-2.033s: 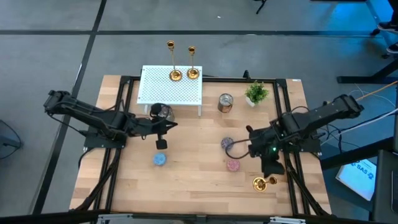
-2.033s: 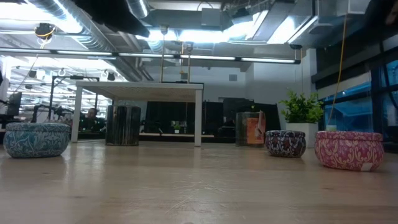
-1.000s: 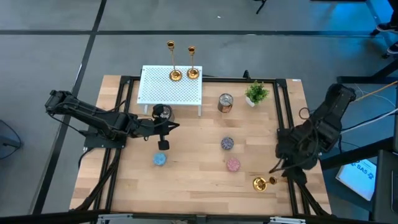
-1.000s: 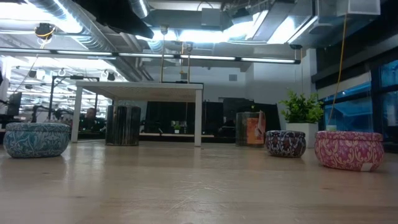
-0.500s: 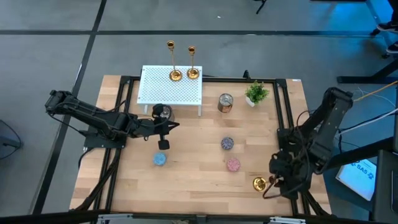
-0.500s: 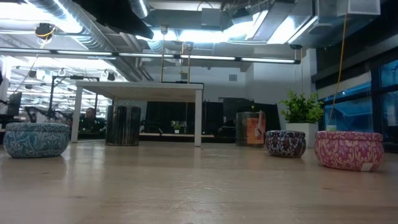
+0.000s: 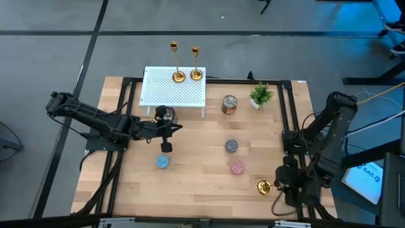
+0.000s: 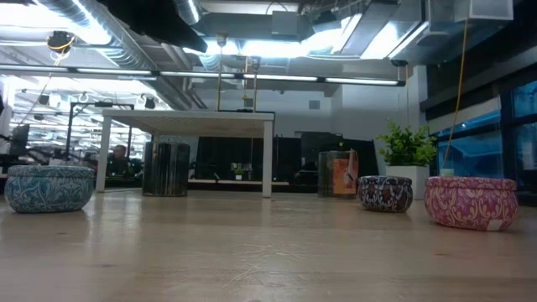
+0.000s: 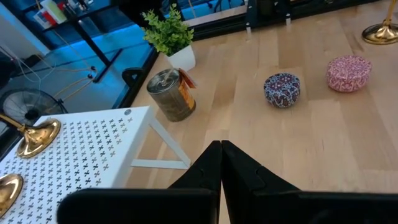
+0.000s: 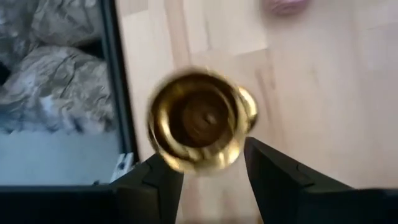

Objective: Pick & Place candle stick holders
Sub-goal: Put the gold candle holder on the shelf to align with the other gold candle holders

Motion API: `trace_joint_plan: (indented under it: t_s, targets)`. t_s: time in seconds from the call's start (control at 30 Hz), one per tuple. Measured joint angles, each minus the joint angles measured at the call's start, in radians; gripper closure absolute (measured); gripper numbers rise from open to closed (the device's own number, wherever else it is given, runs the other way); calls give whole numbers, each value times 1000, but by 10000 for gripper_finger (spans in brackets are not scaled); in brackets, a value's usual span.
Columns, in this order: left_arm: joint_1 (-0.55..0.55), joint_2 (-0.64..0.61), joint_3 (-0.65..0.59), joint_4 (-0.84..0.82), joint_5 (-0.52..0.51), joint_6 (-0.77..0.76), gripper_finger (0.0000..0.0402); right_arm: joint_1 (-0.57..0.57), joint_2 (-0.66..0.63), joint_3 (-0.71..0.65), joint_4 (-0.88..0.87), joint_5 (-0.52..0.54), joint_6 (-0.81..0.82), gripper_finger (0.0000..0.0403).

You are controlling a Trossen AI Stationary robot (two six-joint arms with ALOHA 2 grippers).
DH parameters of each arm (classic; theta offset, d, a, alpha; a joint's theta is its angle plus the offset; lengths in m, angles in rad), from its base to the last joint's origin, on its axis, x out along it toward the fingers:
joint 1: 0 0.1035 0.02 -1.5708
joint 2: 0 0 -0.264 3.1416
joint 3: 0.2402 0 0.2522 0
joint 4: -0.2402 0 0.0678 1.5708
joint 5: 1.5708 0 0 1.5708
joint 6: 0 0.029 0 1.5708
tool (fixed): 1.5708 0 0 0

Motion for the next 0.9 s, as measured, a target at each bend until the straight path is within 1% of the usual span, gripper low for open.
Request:
trace_joint_plan:
  t_s: [0.13, 0.23, 0.3, 0.37, 0.6, 0.77, 0.9]
  targets:
    - [0, 0, 0, 0, 0, -2, 400, 95, 0, 0, -83, 148, 146, 233]
    - [0, 0, 0, 0, 1, -6, 400, 134, 0, -3, -101, 220, 225, 233]
    - [0, 0, 0, 0, 1, -6, 400, 145, -1, -19, -86, 221, 265, 233]
    - [0, 0, 0, 0, 1, -6, 400, 150, -1, -47, -47, 200, 296, 233]
    - [0, 0, 0, 0, 2, -6, 400, 151, -1, -157, 134, 205, 300, 233]
    - [0, 0, 0, 1, 2, -6, 400, 147, -1, -214, 181, 245, 300, 233]
    - [0, 0, 0, 1, 2, -6, 400, 148, -1, -233, 199, 314, 289, 233]
